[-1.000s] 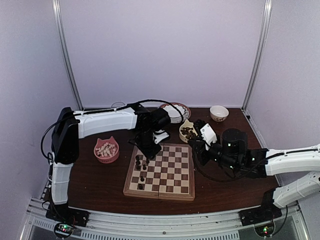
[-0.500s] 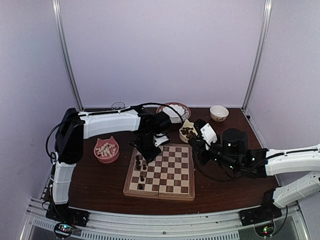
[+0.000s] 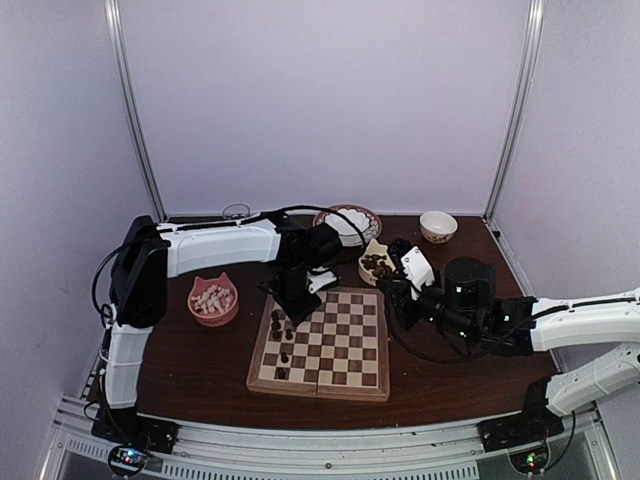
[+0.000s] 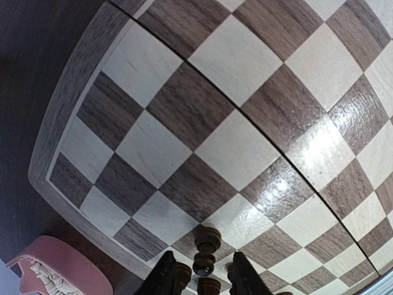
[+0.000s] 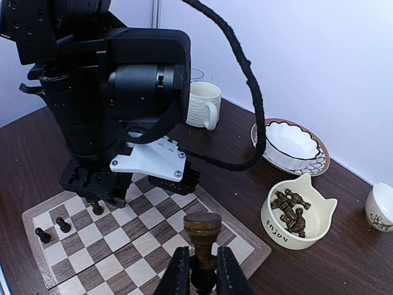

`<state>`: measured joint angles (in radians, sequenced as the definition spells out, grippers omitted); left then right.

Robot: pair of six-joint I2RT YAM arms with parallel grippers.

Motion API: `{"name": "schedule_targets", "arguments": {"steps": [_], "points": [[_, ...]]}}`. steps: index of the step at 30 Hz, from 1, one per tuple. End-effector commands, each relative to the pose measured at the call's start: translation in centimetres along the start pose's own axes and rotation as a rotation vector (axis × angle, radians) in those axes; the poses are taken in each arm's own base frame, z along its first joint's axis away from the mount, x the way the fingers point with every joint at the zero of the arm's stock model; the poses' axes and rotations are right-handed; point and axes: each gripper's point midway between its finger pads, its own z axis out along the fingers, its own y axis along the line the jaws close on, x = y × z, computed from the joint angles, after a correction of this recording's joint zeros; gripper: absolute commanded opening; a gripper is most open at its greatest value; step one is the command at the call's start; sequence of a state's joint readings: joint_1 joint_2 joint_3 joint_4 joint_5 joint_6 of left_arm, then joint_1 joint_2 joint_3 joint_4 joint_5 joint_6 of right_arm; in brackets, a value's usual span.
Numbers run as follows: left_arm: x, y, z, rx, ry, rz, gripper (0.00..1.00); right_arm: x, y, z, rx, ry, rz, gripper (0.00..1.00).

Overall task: Set up the chess pieces on the board
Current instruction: Adjust the pawn at d7.

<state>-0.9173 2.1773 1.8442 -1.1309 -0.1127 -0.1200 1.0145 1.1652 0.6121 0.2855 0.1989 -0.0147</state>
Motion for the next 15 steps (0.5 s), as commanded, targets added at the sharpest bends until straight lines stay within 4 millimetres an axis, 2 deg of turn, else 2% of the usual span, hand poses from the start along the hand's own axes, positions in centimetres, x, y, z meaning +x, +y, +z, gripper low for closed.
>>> {"name": "schedule_targets", "arguments": {"steps": [1, 7, 15], "points": [[0.02, 0.5, 0.59, -0.017, 0.022, 0.009, 0.34, -0.41, -0.2, -0.03, 0.006, -0.017, 0.018, 0.01], [0.09, 0.6, 0.75, -0.022, 0.026, 0.009, 0.32, -0.46, -0.17, -0.06, 0.003, -0.018, 0.019, 0.01], [0.33, 0.88, 0.72, -0.035, 0.036, 0.009, 0.22, -0.41, -0.15, -0.05, 0.003, -0.016, 0.018, 0.01]]}}
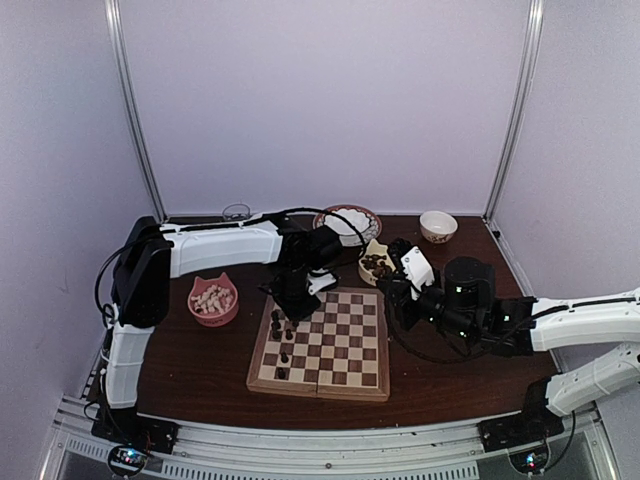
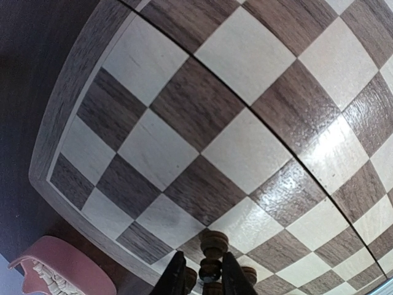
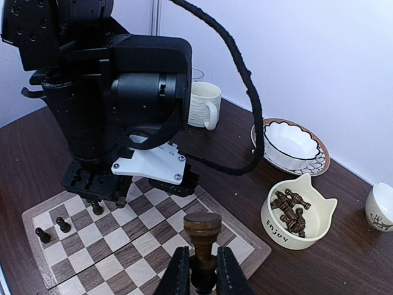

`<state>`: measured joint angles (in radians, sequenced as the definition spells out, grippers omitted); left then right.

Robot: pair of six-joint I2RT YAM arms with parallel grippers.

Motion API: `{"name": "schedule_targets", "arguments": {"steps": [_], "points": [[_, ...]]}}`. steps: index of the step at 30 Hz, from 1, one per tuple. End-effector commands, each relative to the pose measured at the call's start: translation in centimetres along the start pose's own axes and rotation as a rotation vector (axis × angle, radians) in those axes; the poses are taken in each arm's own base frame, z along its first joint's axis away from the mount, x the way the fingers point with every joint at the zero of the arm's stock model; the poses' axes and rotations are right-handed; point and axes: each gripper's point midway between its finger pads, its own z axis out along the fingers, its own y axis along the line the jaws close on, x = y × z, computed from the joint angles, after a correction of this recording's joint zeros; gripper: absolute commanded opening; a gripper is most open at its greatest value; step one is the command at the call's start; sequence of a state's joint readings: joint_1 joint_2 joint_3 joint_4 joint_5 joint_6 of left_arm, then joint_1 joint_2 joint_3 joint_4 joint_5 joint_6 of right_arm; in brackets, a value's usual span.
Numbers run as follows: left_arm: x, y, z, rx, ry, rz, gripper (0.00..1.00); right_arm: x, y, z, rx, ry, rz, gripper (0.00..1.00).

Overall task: Set up the chess pieces on the board
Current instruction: Adjust the pawn at d7.

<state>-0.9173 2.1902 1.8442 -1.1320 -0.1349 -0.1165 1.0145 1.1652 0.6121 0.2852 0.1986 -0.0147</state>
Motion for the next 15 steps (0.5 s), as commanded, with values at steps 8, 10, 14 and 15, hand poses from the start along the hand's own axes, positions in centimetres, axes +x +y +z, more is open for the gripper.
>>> {"name": "schedule_targets", "arguments": {"steps": [8, 10, 14, 15], "points": [[0.8, 0.3, 0.1, -0.001, 0.049, 0.008, 0.18, -0.5, -0.2, -0.1, 0.004, -0.018, 0.018, 0.01], [1.0, 0.4, 0.2, -0.001, 0.056, 0.008, 0.17, -0.5, -0.2, -0.1, 0.003, -0.018, 0.018, 0.01], [1.2, 0.4, 0.2, -0.008, 0.063, 0.01, 0.16, -0.4, -0.2, -0.1, 0.004, -0.017, 0.018, 0.01], [1.2, 0.4, 0.2, -0.008, 0.064, 0.012, 0.16, -0.4, -0.2, -0.1, 0.004, -0.017, 0.018, 0.01]]}}
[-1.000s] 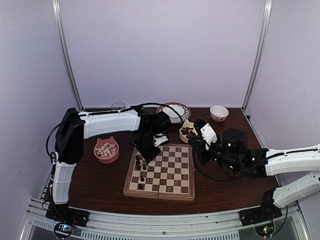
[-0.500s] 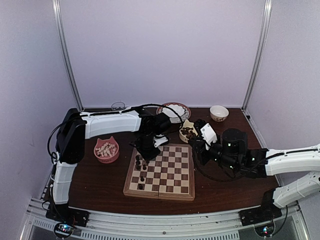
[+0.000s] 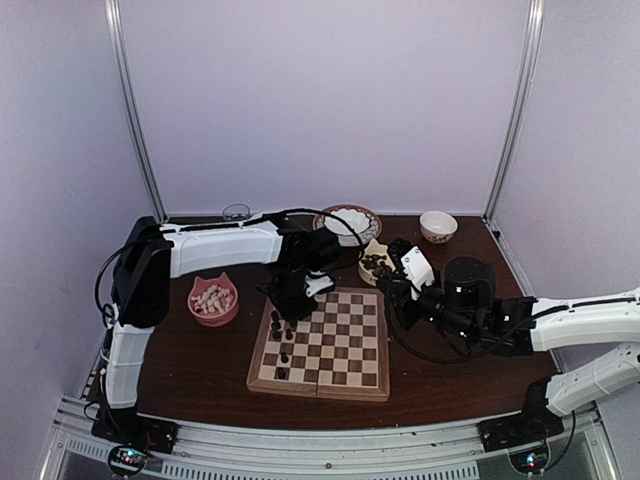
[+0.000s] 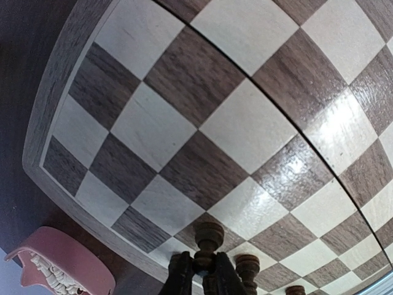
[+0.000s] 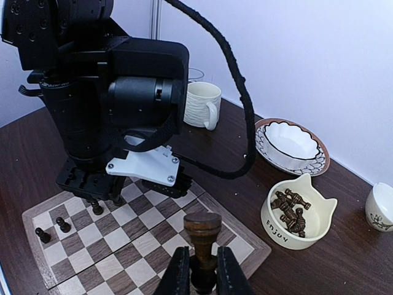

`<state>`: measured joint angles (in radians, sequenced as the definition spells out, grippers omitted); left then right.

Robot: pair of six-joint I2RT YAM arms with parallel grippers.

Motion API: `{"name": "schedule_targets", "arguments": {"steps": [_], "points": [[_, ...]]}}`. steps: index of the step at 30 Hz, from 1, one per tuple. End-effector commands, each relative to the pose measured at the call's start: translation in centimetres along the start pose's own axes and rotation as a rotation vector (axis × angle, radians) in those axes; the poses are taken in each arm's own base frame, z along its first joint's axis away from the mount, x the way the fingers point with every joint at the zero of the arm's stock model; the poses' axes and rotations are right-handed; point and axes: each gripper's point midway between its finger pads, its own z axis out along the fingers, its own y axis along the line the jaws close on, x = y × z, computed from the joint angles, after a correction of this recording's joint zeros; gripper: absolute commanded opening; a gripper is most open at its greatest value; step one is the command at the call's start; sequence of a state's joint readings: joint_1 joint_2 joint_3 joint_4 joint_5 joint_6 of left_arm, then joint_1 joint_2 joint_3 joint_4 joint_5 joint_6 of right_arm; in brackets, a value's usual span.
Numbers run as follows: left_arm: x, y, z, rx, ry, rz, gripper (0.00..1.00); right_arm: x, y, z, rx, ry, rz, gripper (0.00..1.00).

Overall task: Set up the chess pieces on the board
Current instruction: Adjust the pawn at d7.

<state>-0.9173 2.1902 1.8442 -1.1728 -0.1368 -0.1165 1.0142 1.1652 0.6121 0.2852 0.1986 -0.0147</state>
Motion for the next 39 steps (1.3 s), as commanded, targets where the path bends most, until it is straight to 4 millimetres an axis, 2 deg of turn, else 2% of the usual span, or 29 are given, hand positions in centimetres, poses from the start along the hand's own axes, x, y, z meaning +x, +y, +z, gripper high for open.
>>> {"name": "schedule_targets", "arguments": {"steps": [1, 15, 21, 26, 29, 35, 37, 39], "points": [[0.2, 0.4, 0.3, -0.007, 0.026, 0.007, 0.16, -0.4, -0.2, -0.1, 0.004, -0.016, 0.018, 0.01], [0.8, 0.1, 0.3, -0.019, 0.05, 0.032, 0.17, -0.3, -0.1, 0.0, 0.003, -0.011, 0.016, 0.02], [0.1, 0.9, -0.6, -0.058, 0.008, 0.013, 0.29, -0.3, -0.1, 0.0, -0.001, -0.01, 0.016, 0.02], [-1.7, 0.8, -2.8, -0.05, -0.138, 0.009, 0.34, -0.3, 0.2, 0.1, -0.014, -0.009, 0.015, 0.01], [-2.7, 1.2, -4.8, -0.06, -0.241, -0.014, 0.35, -0.3, 0.5, 0.2, -0.029, -0.009, 0.012, 0.01], [-3.0, 1.6, -11.0, -0.035, -0.528, -0.088, 0.35, -0.3, 1.9, 0.3, -0.109, -0.017, -0.011, 0.01], [-2.7, 0.7, -13.2, 0.034, -0.647, -0.101, 0.36, -0.3, 2.5, 0.3, -0.139, -0.019, -0.019, 0.01], [-2.2, -0.7, -14.9, 0.131, -0.763, -0.105, 0.41, -0.2, 3.3, 0.4, -0.178, -0.017, -0.033, 0.01]]}}
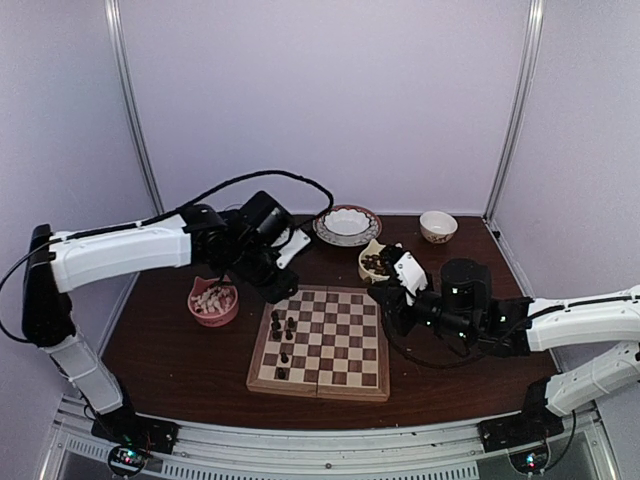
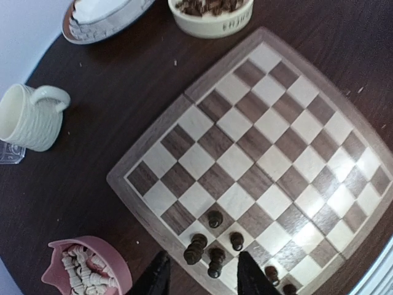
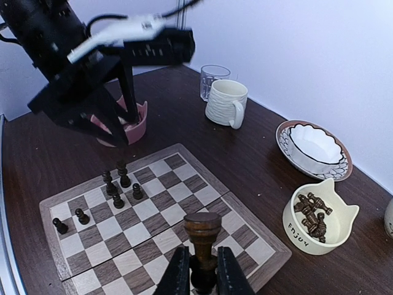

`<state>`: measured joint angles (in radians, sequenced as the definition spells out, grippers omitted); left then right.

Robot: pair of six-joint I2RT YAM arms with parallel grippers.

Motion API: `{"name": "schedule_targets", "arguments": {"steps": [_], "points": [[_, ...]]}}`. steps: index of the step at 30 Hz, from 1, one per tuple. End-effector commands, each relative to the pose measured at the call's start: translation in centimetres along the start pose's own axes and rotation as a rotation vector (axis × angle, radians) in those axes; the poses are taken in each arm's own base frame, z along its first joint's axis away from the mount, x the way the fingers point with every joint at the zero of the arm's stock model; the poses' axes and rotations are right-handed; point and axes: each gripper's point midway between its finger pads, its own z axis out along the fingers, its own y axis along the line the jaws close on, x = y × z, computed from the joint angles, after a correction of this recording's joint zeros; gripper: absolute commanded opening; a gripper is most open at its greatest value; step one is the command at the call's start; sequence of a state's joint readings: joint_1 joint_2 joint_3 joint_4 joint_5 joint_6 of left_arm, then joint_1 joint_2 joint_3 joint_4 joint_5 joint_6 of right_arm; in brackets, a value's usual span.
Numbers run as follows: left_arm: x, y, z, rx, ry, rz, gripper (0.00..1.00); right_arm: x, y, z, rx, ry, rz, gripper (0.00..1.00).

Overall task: Set up the chess pieces on the board
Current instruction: Adjust the pawn at d7, then pass from the right arm to the left

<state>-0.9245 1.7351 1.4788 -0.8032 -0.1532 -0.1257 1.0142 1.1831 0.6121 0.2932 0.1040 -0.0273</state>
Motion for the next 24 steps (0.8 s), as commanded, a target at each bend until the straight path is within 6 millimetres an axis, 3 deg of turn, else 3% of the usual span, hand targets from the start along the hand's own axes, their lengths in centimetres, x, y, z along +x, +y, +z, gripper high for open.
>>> {"name": "schedule_targets", "arguments": {"steps": [1, 8, 11, 24], "points": [[-3.8, -3.0, -4.6, 0.21, -0.357, -0.082, 0.44, -0.5, 1.8, 0.4, -0.099, -0.021, -0.026, 0.02], [-3.4, -6.8, -8.0, 0.472, -0.554, -0.074, 0.55, 0.1, 5.4, 1.8, -0.287, 0.03, -0.02, 0.04], [-3.2, -7.5, -7.8, 0.519, -0.565, -0.079, 0.58, 0.2, 6.6, 2.0, -0.349, 0.043, -0.014, 0.03], [-4.2, -10.7, -5.8, 0.733, -0.505, -0.155, 0.57, 0.8, 7.7, 2.2, -0.384, 0.067, -0.062, 0.03]]}}
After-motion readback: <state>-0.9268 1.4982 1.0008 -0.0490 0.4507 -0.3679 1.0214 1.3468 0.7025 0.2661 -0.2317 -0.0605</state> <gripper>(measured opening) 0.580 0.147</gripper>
